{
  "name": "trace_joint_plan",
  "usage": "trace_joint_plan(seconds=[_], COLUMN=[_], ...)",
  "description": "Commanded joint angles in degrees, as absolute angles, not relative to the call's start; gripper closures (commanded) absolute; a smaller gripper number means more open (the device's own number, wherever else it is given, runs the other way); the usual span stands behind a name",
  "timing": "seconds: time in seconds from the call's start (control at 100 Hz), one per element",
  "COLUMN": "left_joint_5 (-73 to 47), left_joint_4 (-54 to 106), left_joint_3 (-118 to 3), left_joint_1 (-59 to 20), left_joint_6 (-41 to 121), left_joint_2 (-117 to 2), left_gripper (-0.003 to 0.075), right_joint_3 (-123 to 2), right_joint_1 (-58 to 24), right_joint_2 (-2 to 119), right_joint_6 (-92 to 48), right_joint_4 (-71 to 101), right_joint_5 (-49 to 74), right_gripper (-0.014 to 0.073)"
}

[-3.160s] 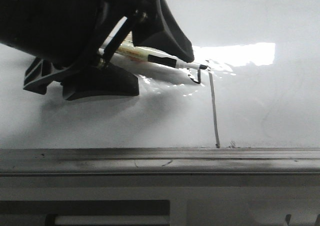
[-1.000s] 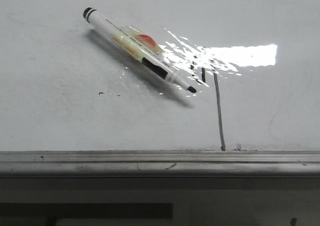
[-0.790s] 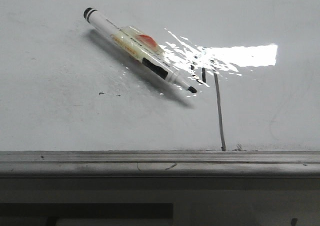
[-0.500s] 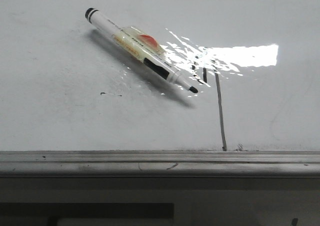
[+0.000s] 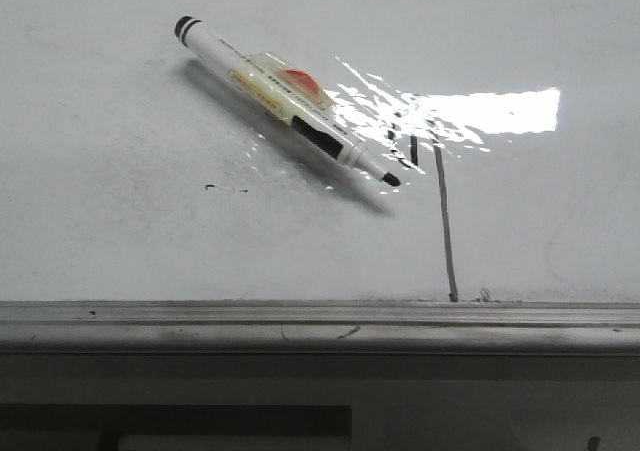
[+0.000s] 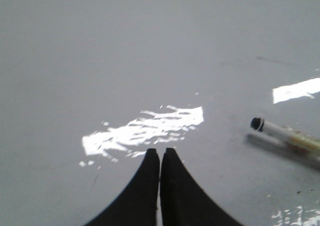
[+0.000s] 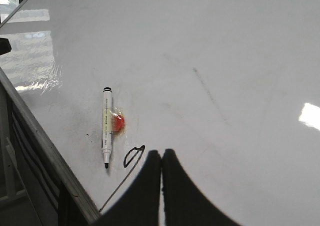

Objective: Write number 9 on whiteboard

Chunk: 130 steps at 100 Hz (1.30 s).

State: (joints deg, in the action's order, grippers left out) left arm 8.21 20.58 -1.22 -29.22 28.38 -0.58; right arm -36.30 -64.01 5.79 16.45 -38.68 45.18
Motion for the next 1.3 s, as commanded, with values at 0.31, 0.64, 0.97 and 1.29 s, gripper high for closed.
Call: trace_joint_plan(seconds=[0.31,0.64,0.97,1.29], left_joint_5=[-1.60,-15.56,-15.56,-15.56], left_joint_4=[11.23,8.85,8.81,8.81], left_joint_3=[1.18,1.18,1.18,1.18], left_joint_1=[-12.91,-12.66,-12.66,-12.66], left_joint_6=[10.73,10.63,10.63,10.63], left_joint_2=[-0.06,-0.06,-0.06,-0.06], left_gripper=[0.0741,0.0741,0.0741,0.0741], right_joint_3=[-37.36,-37.36,-37.36,-37.36], right_joint_1=[-64.05,-64.05,-64.05,-64.05], right_joint_2=[6.63,6.63,6.63,6.63], right_joint_6=[16.65,16.65,16.65,16.65], right_joint_4=[-40.63,-40.63,-40.63,-40.63], right_joint_5=[41.33,41.33,41.33,41.37], right_gripper=[0.0656,0.0656,0.0656,0.0656])
